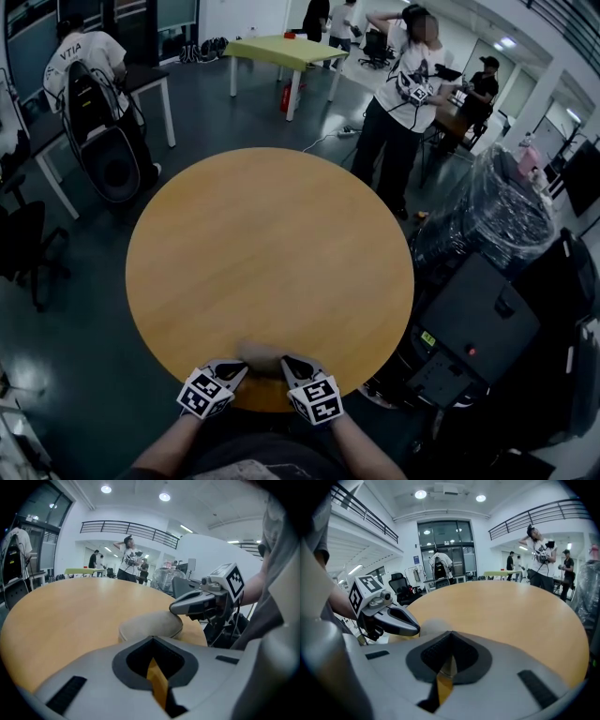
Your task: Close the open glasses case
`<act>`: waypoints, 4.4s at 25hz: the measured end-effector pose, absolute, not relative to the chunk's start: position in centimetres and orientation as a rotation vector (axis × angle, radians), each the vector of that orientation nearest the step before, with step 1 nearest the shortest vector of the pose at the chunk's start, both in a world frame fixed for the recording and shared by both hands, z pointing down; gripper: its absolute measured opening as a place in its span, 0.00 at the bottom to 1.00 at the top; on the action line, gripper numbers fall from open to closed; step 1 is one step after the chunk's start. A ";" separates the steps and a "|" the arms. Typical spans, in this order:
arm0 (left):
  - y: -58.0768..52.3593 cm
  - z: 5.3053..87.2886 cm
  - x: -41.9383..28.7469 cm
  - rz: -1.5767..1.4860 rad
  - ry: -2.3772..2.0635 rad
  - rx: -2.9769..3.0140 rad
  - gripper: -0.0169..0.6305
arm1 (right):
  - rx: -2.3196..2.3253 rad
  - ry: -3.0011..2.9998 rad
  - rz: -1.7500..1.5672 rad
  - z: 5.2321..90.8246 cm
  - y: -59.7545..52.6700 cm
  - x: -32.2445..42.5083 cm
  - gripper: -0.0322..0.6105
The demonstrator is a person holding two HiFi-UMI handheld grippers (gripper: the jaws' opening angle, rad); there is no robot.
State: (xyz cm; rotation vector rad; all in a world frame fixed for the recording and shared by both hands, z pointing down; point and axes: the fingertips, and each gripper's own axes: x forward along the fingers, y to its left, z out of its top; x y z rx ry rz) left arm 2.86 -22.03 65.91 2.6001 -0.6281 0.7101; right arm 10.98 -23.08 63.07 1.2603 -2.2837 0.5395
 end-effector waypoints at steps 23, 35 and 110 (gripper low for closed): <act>-23.0 66.1 2.6 0.600 -0.607 2.445 0.04 | 1.210 -2.105 0.695 63.9 -22.4 11.3 0.03; -23.0 66.3 2.7 0.617 -0.591 2.392 0.04 | 1.231 -2.082 0.642 64.1 -22.2 11.2 0.03; -5.9 53.1 -1.0 0.127 -0.927 2.648 0.04 | 1.422 -2.263 0.554 57.8 -6.2 11.9 0.03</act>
